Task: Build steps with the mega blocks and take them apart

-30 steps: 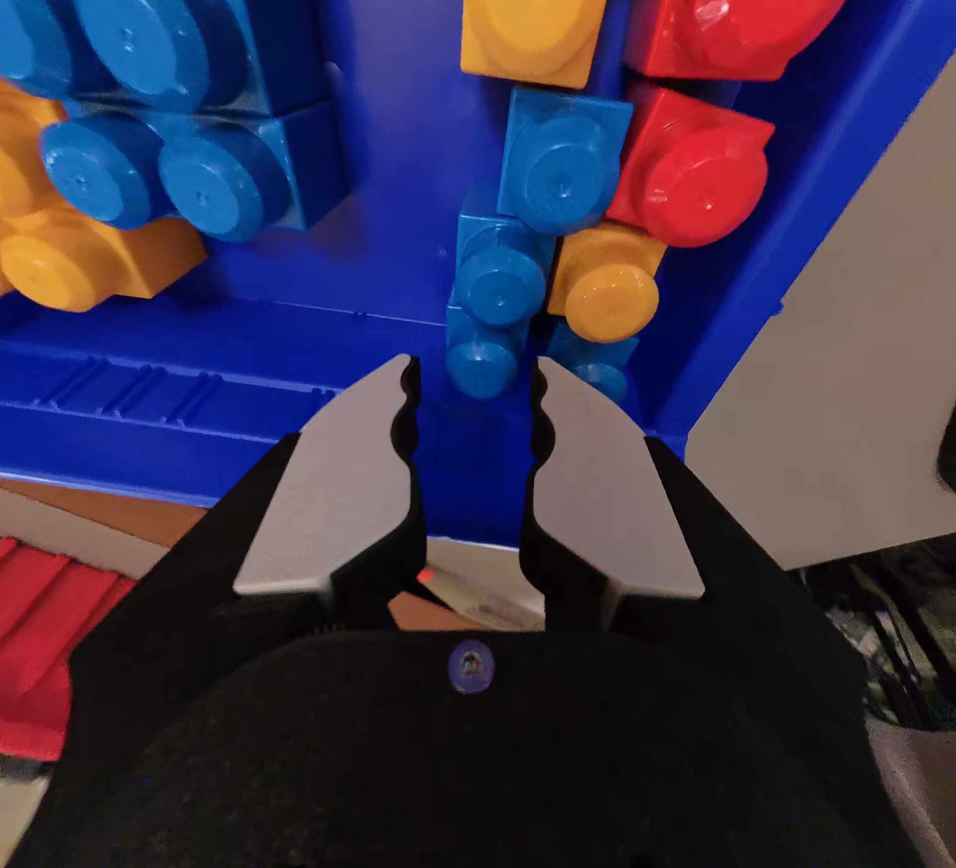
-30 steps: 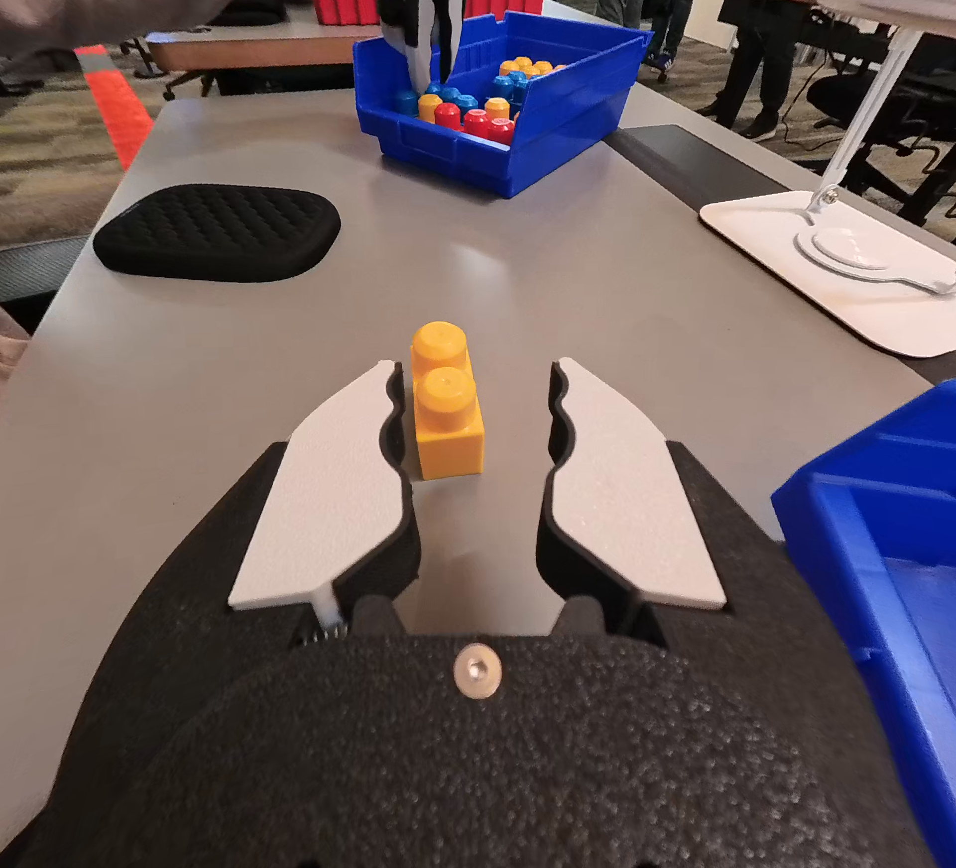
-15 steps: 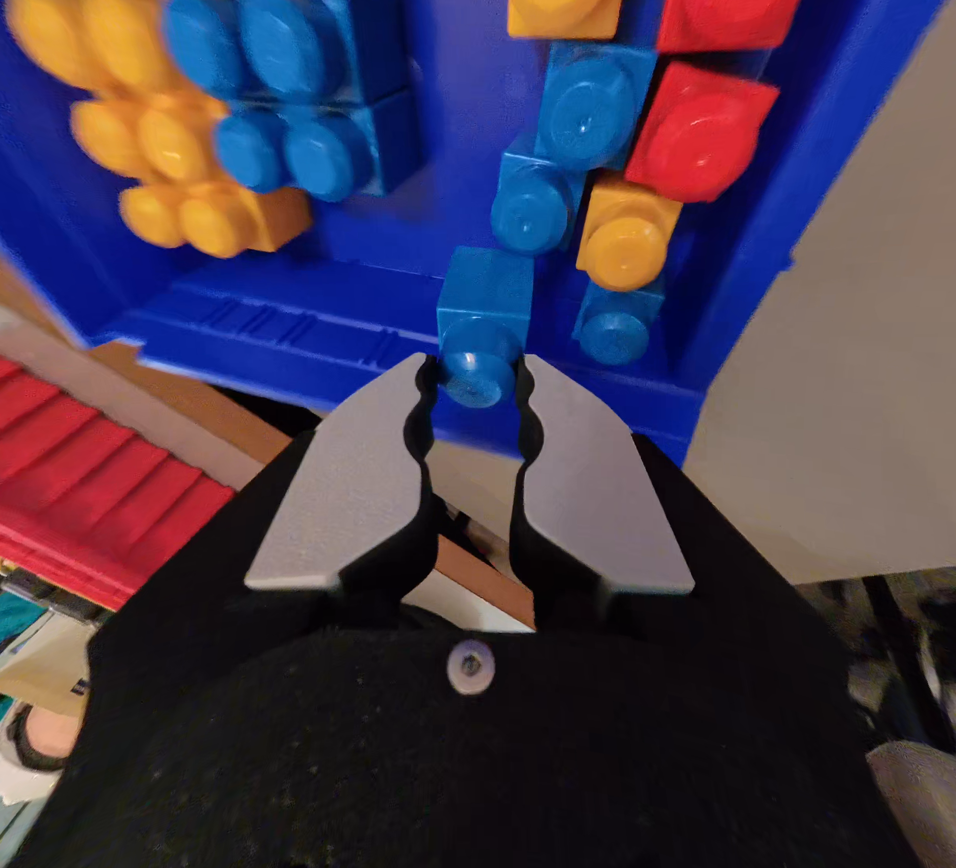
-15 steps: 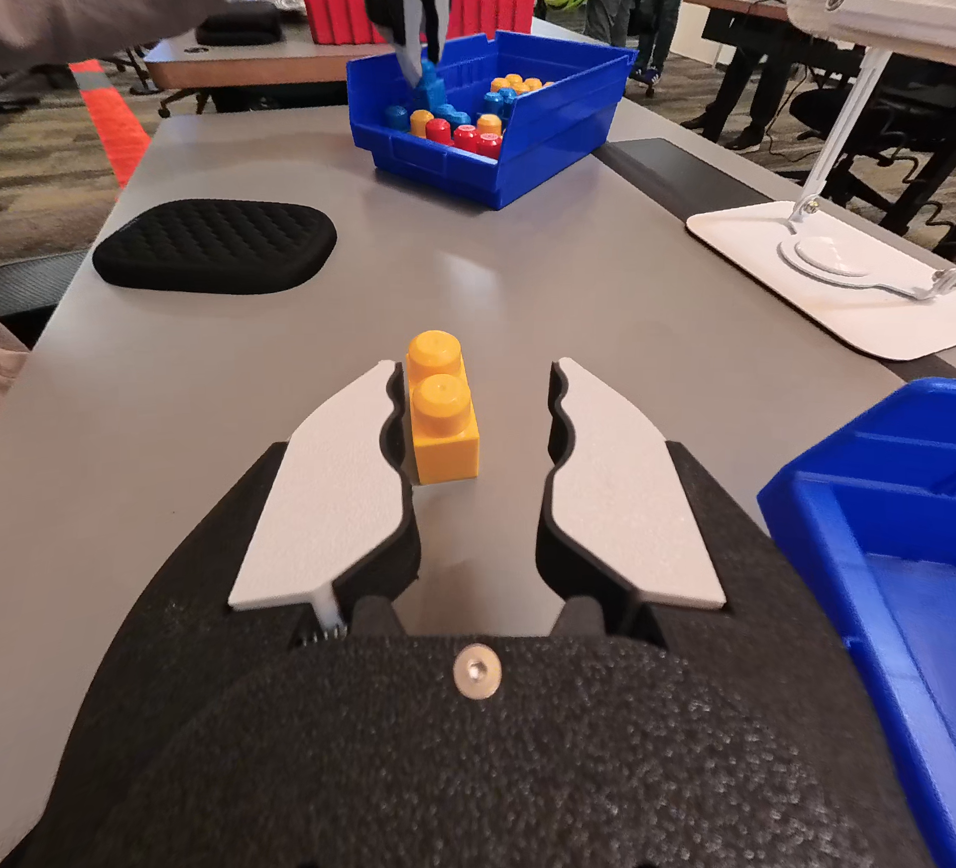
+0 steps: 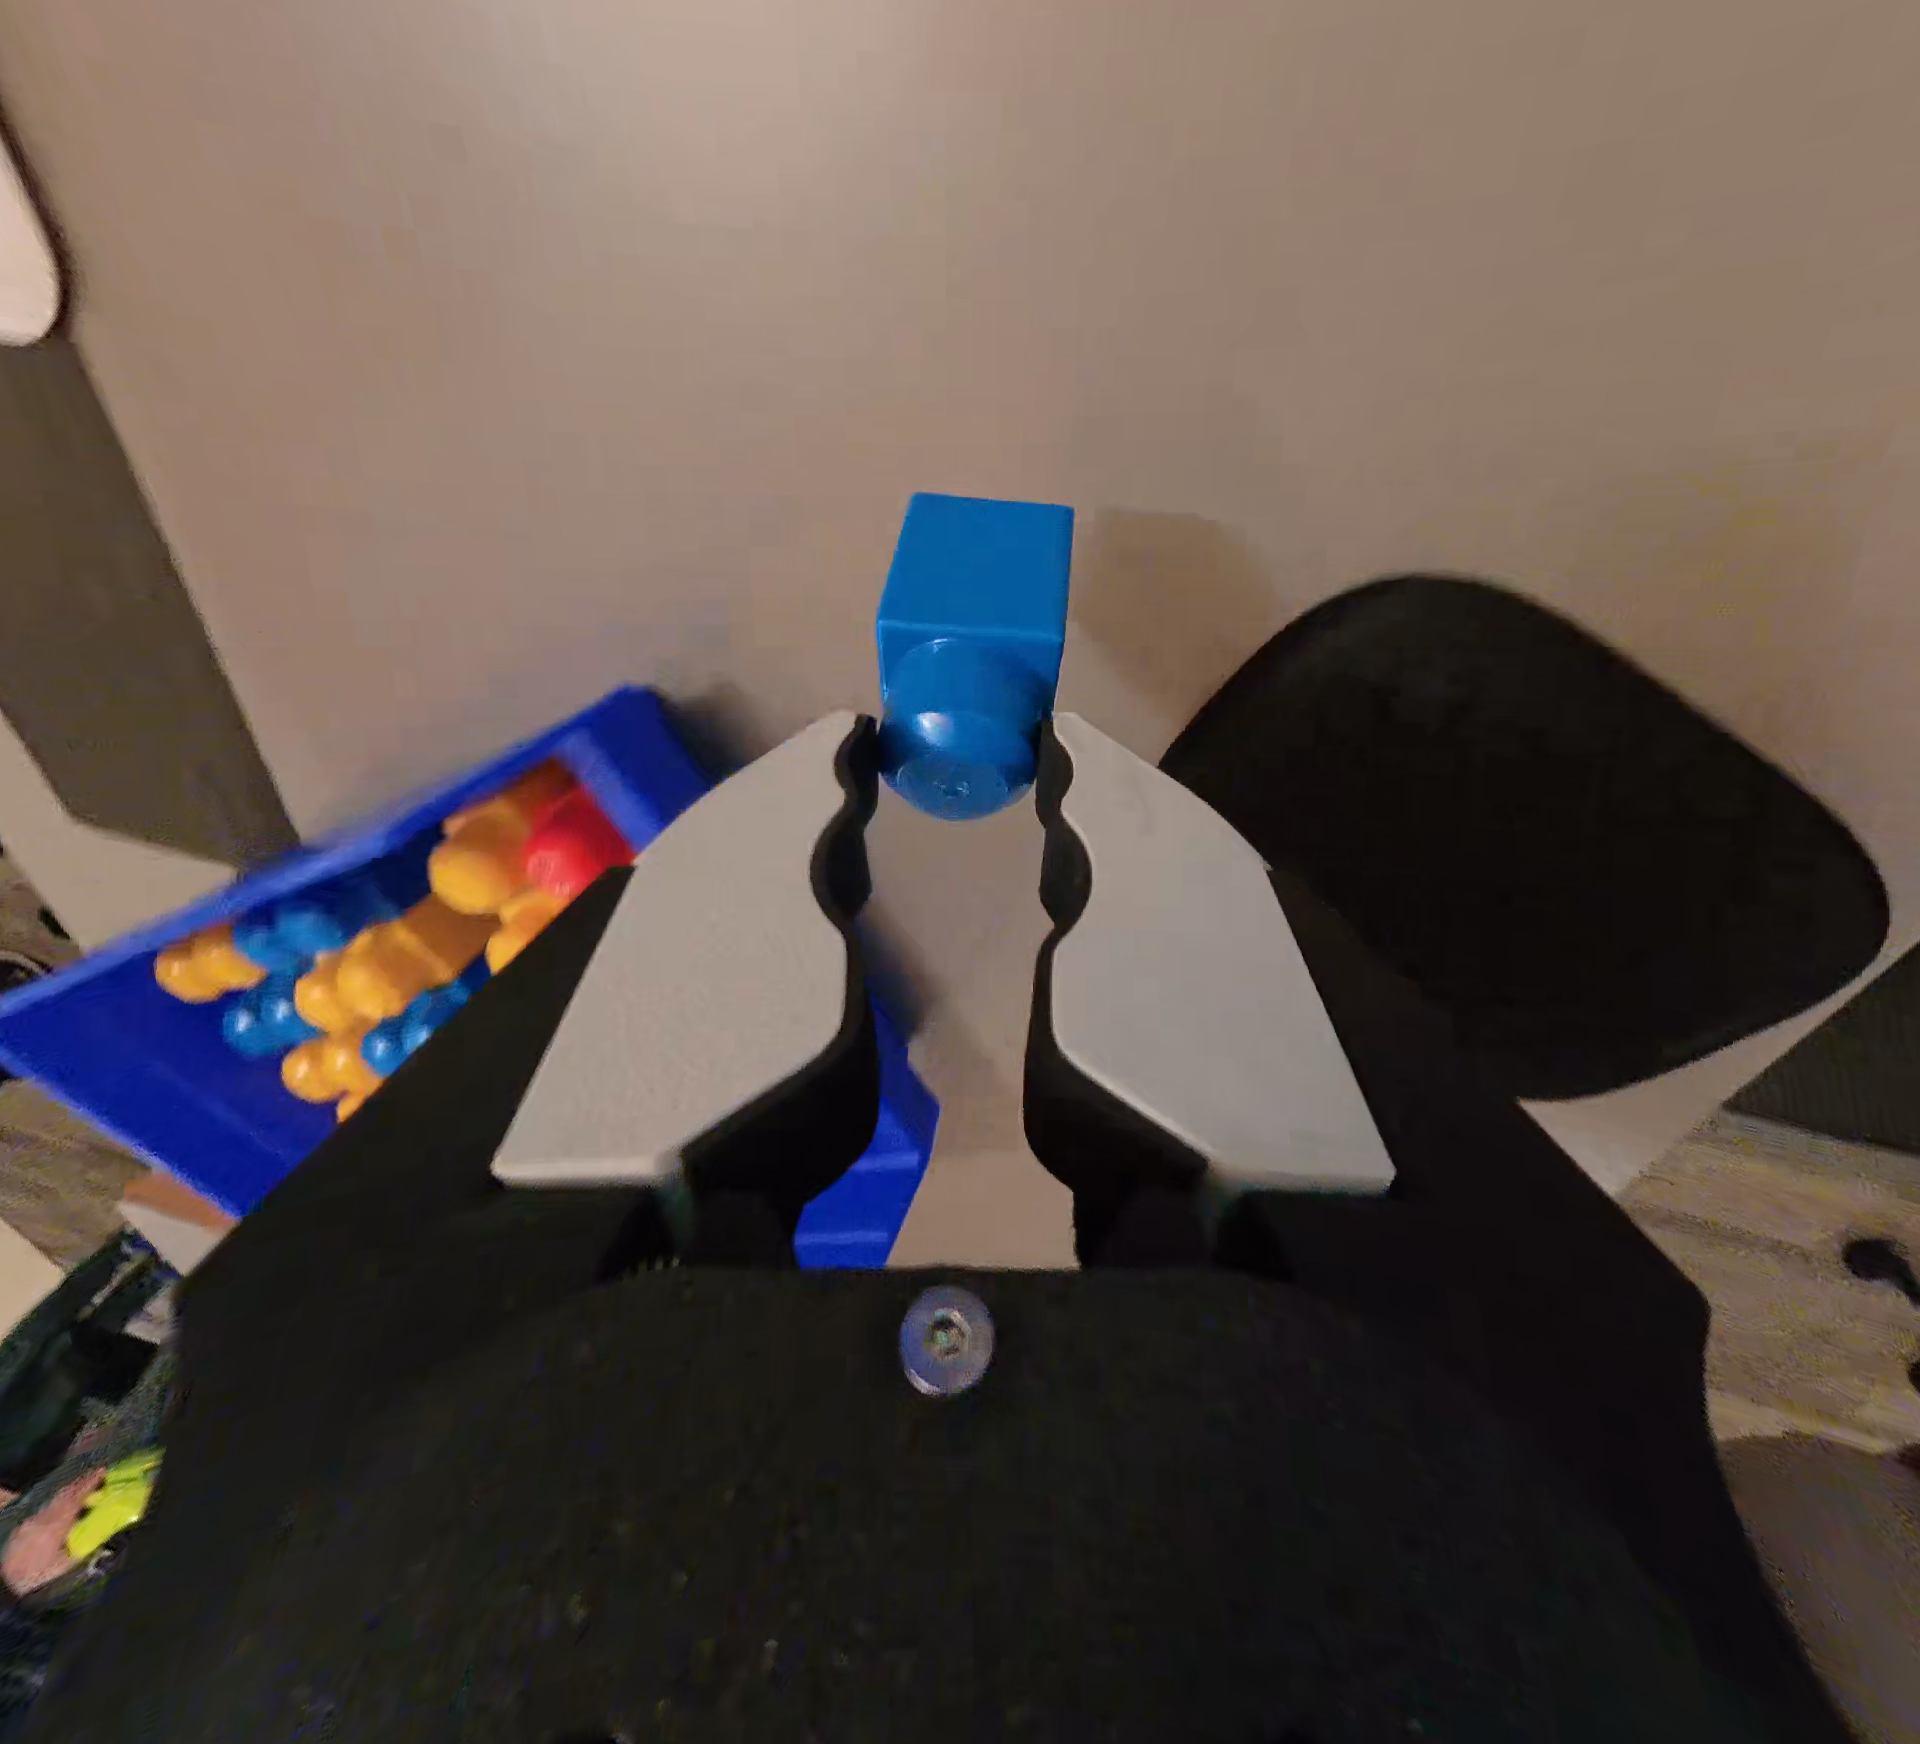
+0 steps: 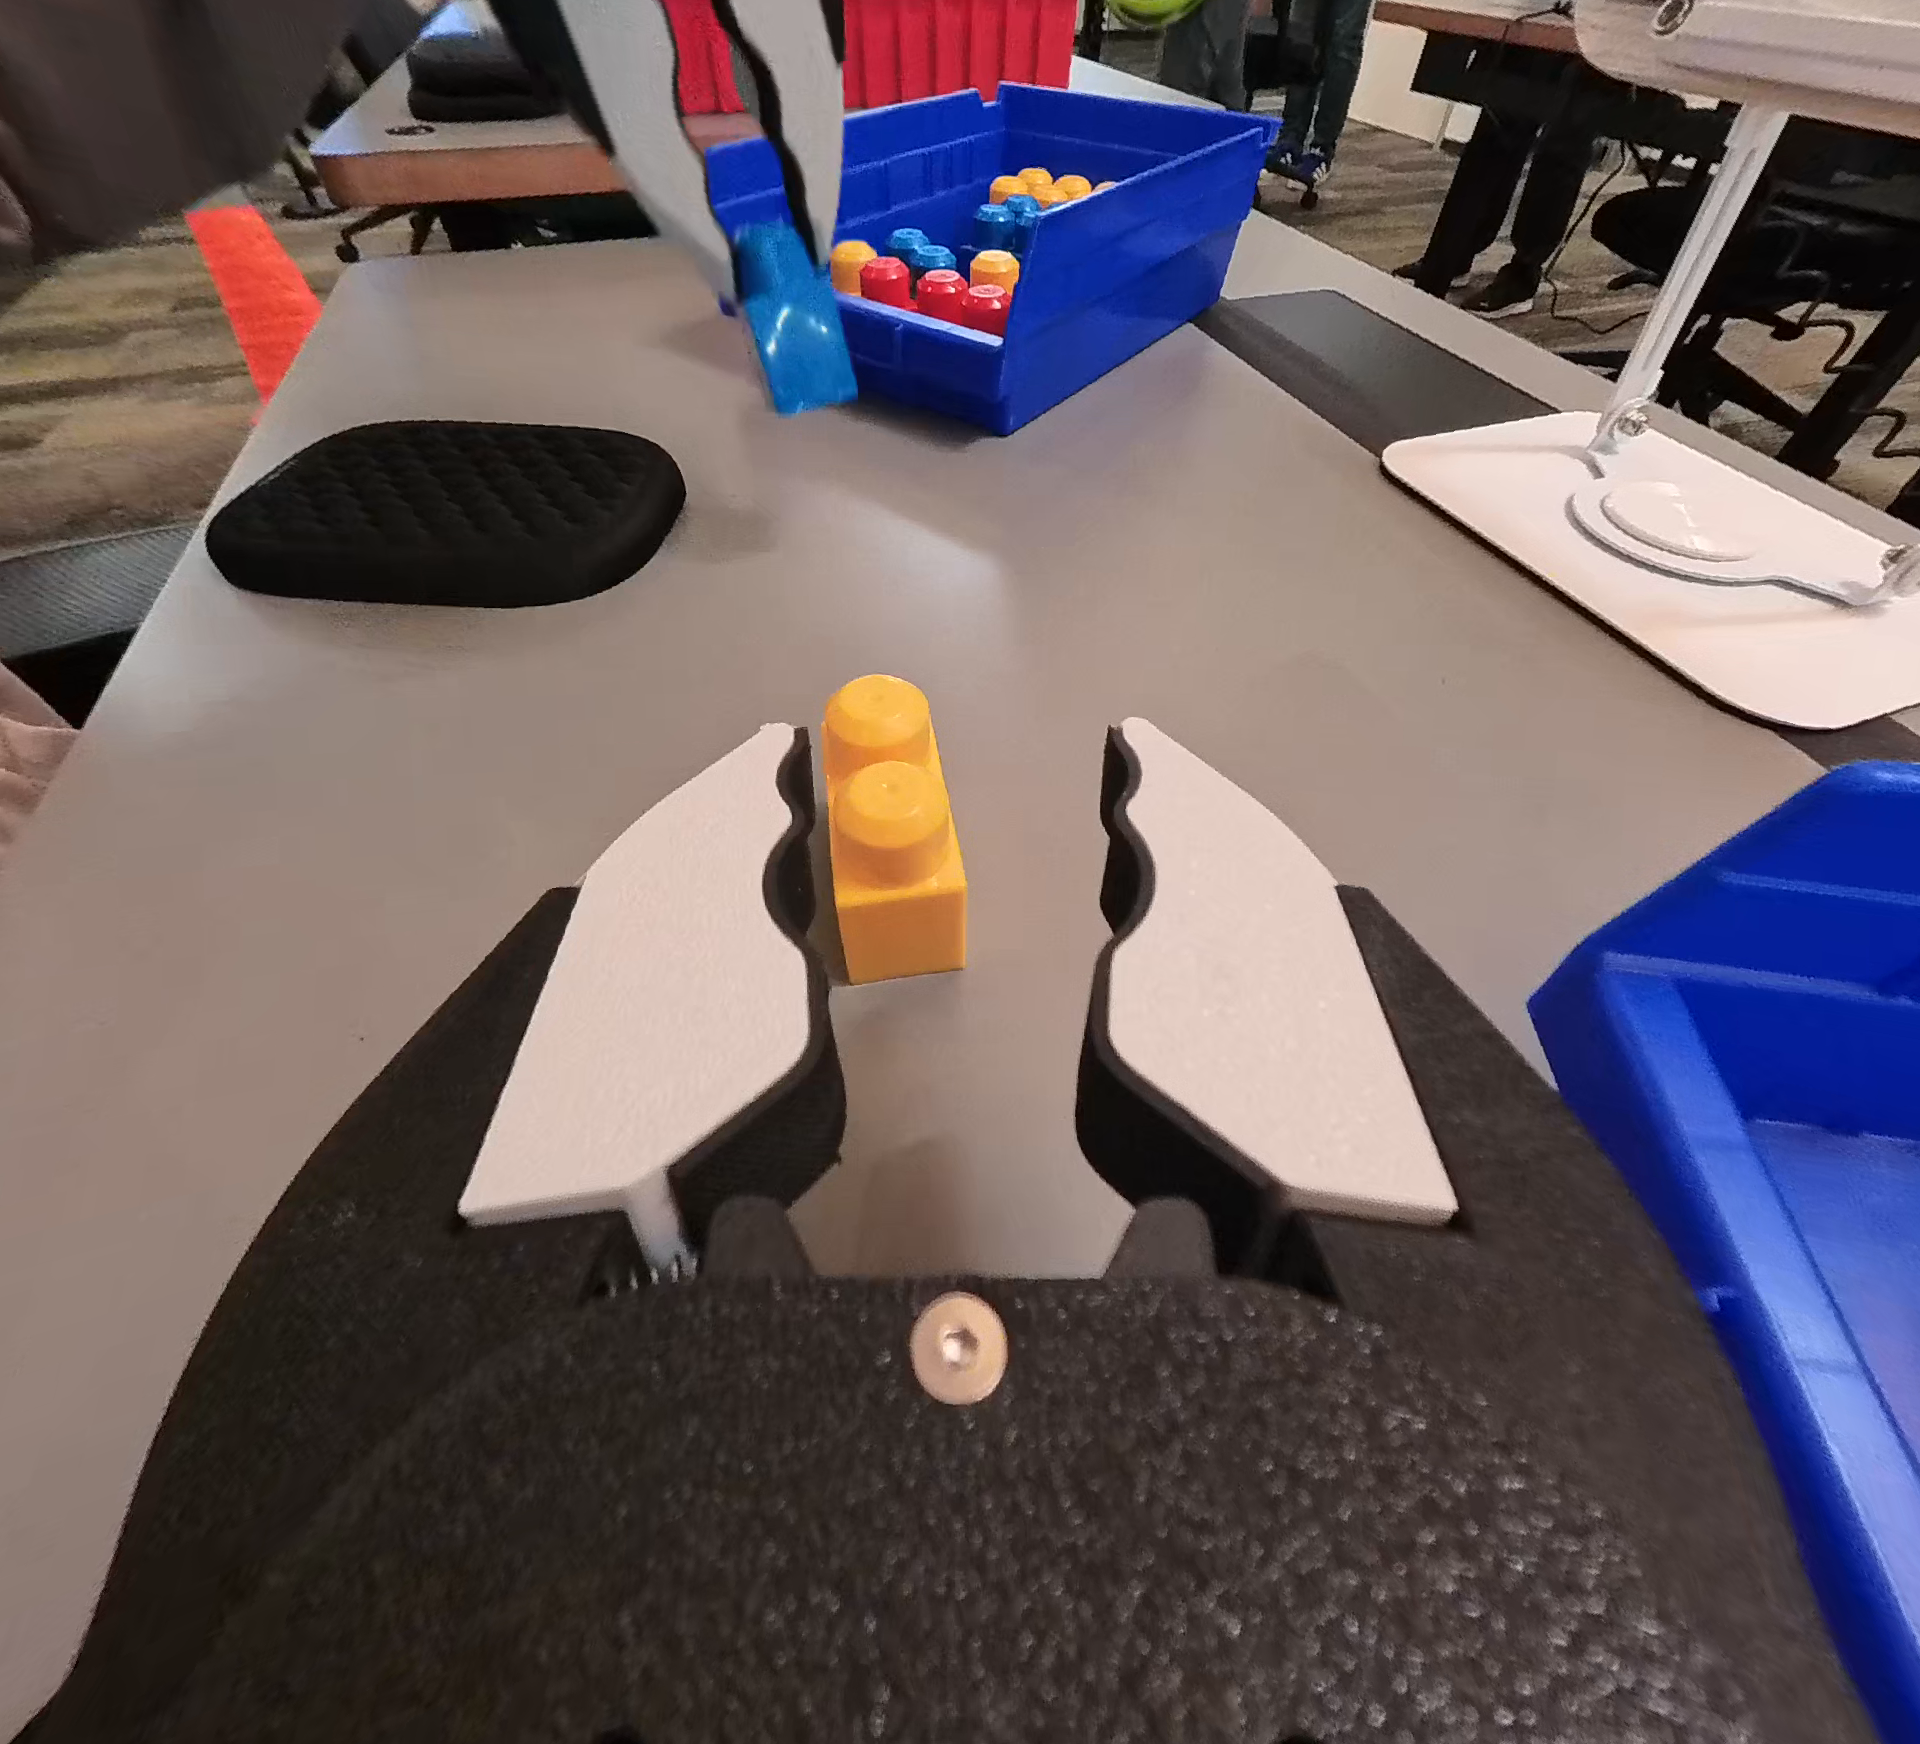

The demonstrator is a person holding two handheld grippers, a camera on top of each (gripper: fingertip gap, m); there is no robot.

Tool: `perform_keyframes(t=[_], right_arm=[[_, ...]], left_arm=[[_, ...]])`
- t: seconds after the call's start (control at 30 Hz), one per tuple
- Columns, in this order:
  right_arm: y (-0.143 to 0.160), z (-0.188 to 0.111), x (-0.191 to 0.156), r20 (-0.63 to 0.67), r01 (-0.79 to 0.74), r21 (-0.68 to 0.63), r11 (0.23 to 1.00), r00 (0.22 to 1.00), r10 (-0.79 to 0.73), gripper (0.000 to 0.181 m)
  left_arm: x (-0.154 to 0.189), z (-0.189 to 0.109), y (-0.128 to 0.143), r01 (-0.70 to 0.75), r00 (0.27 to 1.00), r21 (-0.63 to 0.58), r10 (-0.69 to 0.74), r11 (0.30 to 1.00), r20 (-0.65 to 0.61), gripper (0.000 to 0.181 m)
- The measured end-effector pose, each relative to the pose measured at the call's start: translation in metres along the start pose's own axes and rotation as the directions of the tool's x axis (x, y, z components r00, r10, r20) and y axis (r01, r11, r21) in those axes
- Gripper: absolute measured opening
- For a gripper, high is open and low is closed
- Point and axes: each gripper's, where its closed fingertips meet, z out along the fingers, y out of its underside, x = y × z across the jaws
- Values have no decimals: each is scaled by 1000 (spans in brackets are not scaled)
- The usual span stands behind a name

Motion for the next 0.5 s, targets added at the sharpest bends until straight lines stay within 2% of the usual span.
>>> perform_keyframes(t=[0.17,0.3,0.43,0.5], right_arm=[[3,1,1,2,-7,-10,1000,1000,7,53],[6,2,-1,9,-2,-30,1000,1000,3,54],[14,7,-6,31,15,-91,996,999,-13,56],[19,12,-10,47,36,-143,989,998,-30,57]], left_arm=[[15,30,-37,-54,999,14,54,998,1,30],[20,47,-50,-53,998,44,54,998,-25,30],[20,47,-64,-17,999,161,23,987,-36,30],[23,46,-69,-4,998,234,17,972,-53,38]])
